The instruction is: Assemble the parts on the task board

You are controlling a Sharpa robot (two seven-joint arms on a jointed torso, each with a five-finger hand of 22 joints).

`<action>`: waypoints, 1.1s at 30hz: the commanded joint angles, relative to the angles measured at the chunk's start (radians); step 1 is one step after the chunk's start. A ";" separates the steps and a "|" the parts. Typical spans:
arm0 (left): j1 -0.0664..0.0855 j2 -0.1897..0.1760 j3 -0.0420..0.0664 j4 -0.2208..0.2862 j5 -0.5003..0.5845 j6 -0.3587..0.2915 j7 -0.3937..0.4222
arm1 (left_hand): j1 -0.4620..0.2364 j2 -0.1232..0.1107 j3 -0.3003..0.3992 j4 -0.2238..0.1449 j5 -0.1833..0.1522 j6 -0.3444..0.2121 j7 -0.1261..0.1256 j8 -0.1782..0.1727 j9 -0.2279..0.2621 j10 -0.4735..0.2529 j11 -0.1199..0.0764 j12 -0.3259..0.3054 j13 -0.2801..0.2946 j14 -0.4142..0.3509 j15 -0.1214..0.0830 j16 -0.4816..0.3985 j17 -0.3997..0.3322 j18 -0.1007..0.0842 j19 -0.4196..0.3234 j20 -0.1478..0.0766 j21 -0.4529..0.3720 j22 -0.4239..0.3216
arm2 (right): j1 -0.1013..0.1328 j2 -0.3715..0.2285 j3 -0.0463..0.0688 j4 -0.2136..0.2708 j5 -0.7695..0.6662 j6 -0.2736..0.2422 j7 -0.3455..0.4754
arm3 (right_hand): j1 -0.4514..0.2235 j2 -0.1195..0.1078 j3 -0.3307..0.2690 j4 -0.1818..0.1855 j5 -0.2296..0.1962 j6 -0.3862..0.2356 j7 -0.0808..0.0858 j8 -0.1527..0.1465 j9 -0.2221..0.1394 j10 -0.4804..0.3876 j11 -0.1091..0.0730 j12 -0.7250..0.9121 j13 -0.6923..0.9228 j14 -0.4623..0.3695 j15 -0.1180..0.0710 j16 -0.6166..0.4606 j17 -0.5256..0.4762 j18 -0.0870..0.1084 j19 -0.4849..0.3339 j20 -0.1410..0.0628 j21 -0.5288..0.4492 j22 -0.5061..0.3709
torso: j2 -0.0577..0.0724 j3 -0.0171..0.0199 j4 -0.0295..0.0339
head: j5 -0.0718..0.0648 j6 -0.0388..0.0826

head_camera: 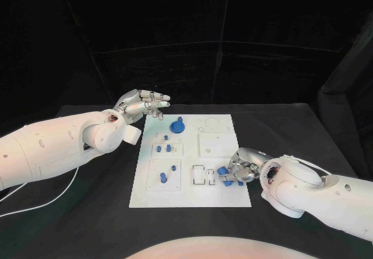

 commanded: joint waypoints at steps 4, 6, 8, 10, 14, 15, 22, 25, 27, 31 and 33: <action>0.002 -0.002 0.001 0.003 0.004 0.014 0.001 | -0.002 0.005 0.000 -0.004 -0.001 0.002 0.003 0.006 -0.001 -0.004 -0.001 0.003 0.001 -0.005 0.001 -0.004 -0.001 0.005 -0.004 0.000 -0.005 -0.002 | -0.014 0.010 -0.008 -0.010 0.000 0.016 -0.034 | 0.024 0.027 0.003 0.000 0.046 -0.006 -0.003 0.008 0.010 0.006 -0.002 0.007 0.029 0.067 -0.005 0.005 0.059 -0.006 0.015 0.002 0.005 0.004 | 0.000 -0.0008 0.0004 | 0.000 -0.002; 0.002 -0.002 0.001 0.003 0.004 0.014 0.001 | -0.002 0.005 0.000 -0.004 -0.001 0.002 0.003 0.006 -0.001 -0.004 -0.001 0.003 0.001 -0.005 0.001 -0.004 -0.001 0.005 -0.004 0.000 -0.005 -0.002 | -0.014 0.007 -0.008 -0.009 0.017 -0.012 -0.034 | 0.035 0.039 0.004 -0.001 0.086 0.001 -0.006 0.017 0.017 0.011 -0.004 0.012 0.037 0.068 -0.007 0.006 0.062 -0.007 0.016 0.001 0.007 0.008 | -0.001 -0.0007 0.0000 | 0.001 -0.004; 0.002 -0.002 0.001 0.003 0.004 0.014 0.000 | -0.002 0.005 0.000 -0.004 -0.001 0.002 0.003 0.006 -0.001 -0.004 -0.001 0.003 0.001 -0.005 0.001 -0.004 -0.001 0.005 -0.004 0.000 -0.005 -0.002 | -0.015 0.003 -0.008 -0.004 0.033 -0.045 -0.028 | 0.041 0.047 0.003 -0.001 0.123 0.005 -0.008 0.024 0.024 0.015 -0.007 0.016 0.045 0.068 -0.009 0.007 0.065 -0.007 0.017 -0.001 0.009 0.010 | -0.001 -0.0003 -0.0006 | 0.002 -0.004; 0.002 -0.002 0.001 0.002 0.004 0.014 0.000 | -0.002 0.005 0.000 -0.004 -0.001 0.002 0.003 0.006 -0.001 -0.004 -0.001 0.003 0.001 -0.005 0.001 -0.004 -0.001 0.005 -0.004 0.000 -0.005 -0.002 | -0.015 -0.003 -0.008 0.005 0.054 -0.084 -0.018 | 0.047 0.053 0.001 -0.002 0.150 0.010 -0.011 0.030 0.030 0.018 -0.009 0.019 0.050 0.068 -0.011 0.008 0.068 -0.007 0.017 -0.003 0.009 0.012 | -0.001 0.0002 -0.0009 | 0.003 -0.003; 0.002 -0.001 0.001 0.002 0.004 0.015 0.000 | -0.002 0.005 0.000 -0.004 -0.001 0.002 0.003 0.006 -0.001 -0.004 -0.001 0.003 0.001 -0.005 0.001 -0.004 -0.001 0.005 -0.004 0.000 -0.005 -0.002 | -0.015 -0.019 -0.007 0.038 0.090 -0.159 0.007 | 0.051 0.059 -0.003 0.000 0.183 0.017 -0.014 0.037 0.038 0.022 -0.012 0.022 0.057 0.069 -0.014 0.009 0.071 -0.008 0.018 -0.005 0.011 0.015 | -0.002 -0.0003 0.0004 | 0.001 -0.003; 0.002 -0.001 0.001 0.001 0.004 0.015 0.000 | -0.002 0.005 0.000 -0.004 -0.001 0.002 0.003 0.006 -0.001 -0.004 -0.001 0.003 0.001 -0.005 0.001 -0.004 -0.001 0.005 -0.004 0.000 -0.005 -0.002 | -0.015 -0.022 -0.007 0.043 0.095 -0.169 0.010 | 0.051 0.060 -0.003 0.000 0.185 0.017 -0.014 0.038 0.039 0.022 -0.012 0.023 0.058 0.069 -0.014 0.009 0.071 -0.008 0.018 -0.005 0.011 0.015 | -0.002 -0.0003 0.0004 | 0.001 -0.003; 0.002 0.001 0.001 0.001 0.004 0.016 0.000 | -0.002 0.005 0.000 -0.004 -0.001 0.002 0.003 0.006 -0.001 -0.004 -0.001 0.003 0.001 -0.005 0.001 -0.004 -0.001 0.005 -0.004 0.000 -0.005 -0.002 | -0.014 -0.033 -0.006 0.089 0.137 -0.247 0.043 | 0.049 0.064 -0.010 0.006 0.215 0.020 -0.017 0.042 0.046 0.026 -0.015 0.024 0.063 0.070 -0.016 0.010 0.075 -0.009 0.020 -0.008 0.012 0.018 | -0.001 -0.0017 0.0017 | 0.000 0.000; 0.002 0.001 0.001 0.002 0.004 0.016 -0.001 | -0.002 0.005 0.000 -0.004 -0.001 0.002 0.003 0.006 -0.001 -0.004 -0.001 0.003 0.001 -0.005 0.001 -0.004 -0.001 0.005 -0.004 0.000 -0.005 -0.002 | -0.014 -0.026 -0.006 0.095 0.155 -0.249 0.047 | 0.052 0.063 -0.013 0.005 0.228 0.019 -0.018 0.042 0.049 0.025 -0.015 0.021 0.062 0.070 -0.017 0.011 0.075 -0.009 0.020 -0.008 0.012 0.018 | 0.000 -0.0012 0.0010 | 0.003 0.002; 0.002 0.000 0.001 0.003 0.004 0.018 -0.003 | -0.003 0.005 0.000 -0.004 -0.001 0.001 0.003 0.007 -0.001 -0.006 -0.001 0.004 0.000 -0.005 0.001 -0.004 -0.002 0.005 -0.004 0.000 -0.005 -0.002 | -0.014 -0.015 -0.006 0.091 0.175 -0.245 0.048 | 0.054 0.063 -0.014 0.005 0.235 0.018 -0.018 0.042 0.051 0.024 -0.016 0.019 0.061 0.070 -0.017 0.010 0.076 -0.009 0.020 -0.009 0.013 0.019 | 0.000 -0.0014 0.0009 | 0.005 0.003; 0.002 0.000 0.001 0.004 0.004 0.021 -0.004 | -0.003 0.005 0.000 -0.004 -0.001 0.001 0.003 0.007 -0.001 -0.006 -0.001 0.004 0.000 -0.005 0.001 -0.004 -0.002 0.005 -0.004 0.000 -0.005 -0.002 | -0.014 0.009 -0.006 0.081 0.190 -0.226 0.041 | 0.055 0.064 -0.015 0.005 0.238 0.020 -0.018 0.043 0.052 0.024 -0.016 0.018 0.060 0.069 -0.017 0.010 0.075 -0.009 0.020 -0.009 0.013 0.019 | -0.001 -0.0010 0.0007 | 0.007 0.002; 0.002 0.000 0.001 0.004 0.004 0.021 -0.004 | -0.003 0.005 0.000 -0.004 -0.001 0.001 0.003 0.007 -0.001 -0.006 -0.001 0.004 0.000 -0.005 0.001 -0.004 -0.002 0.005 -0.004 0.000 -0.005 -0.002 | -0.014 0.023 -0.006 0.073 0.193 -0.207 0.027 | 0.053 0.064 -0.017 0.007 0.238 0.023 -0.019 0.045 0.054 0.022 -0.017 0.015 0.058 0.069 -0.018 0.010 0.074 -0.009 0.020 -0.009 0.013 0.019 | 0.000 -0.0017 0.0015 | 0.008 0.002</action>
